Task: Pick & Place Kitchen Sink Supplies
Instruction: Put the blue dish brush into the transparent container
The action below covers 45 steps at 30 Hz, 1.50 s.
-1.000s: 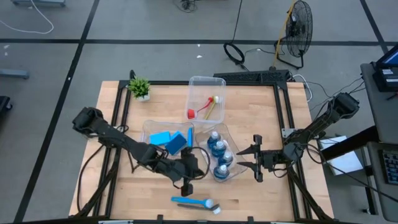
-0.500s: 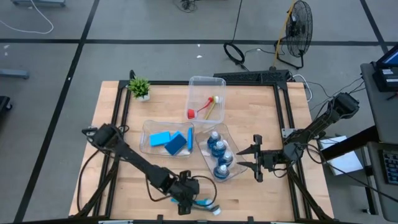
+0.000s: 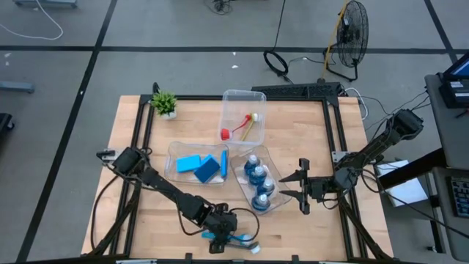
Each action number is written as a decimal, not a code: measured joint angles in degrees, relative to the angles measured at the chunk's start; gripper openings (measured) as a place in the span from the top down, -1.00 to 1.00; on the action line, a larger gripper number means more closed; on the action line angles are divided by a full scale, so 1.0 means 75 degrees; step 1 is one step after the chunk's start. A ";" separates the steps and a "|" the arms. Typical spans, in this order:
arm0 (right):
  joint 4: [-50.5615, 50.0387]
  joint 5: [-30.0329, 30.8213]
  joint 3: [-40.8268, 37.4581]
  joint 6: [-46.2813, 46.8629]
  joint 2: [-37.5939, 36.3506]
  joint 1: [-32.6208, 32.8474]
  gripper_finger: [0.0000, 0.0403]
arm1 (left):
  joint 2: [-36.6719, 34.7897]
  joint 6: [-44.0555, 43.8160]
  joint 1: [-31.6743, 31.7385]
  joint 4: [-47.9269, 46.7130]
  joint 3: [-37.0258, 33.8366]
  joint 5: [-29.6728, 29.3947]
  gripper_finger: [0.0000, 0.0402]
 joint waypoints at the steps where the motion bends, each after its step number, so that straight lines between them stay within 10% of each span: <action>1: 0.0000 0.0003 0.0000 0.0000 -0.0001 0.0000 0.23 | 0.0055 0.0044 0.0030 0.0005 0.0000 0.0051 -0.24; 22: 0.0000 0.0003 0.0000 -0.0058 0.0002 0.0000 0.23 | 0.0029 0.0966 0.0403 -0.1677 0.0023 -0.1607 0.14; 45: -0.0041 0.0003 0.0000 -0.0087 -0.0001 -0.0003 0.23 | 0.0059 0.1305 0.0522 -0.0862 -0.0006 -0.2160 0.71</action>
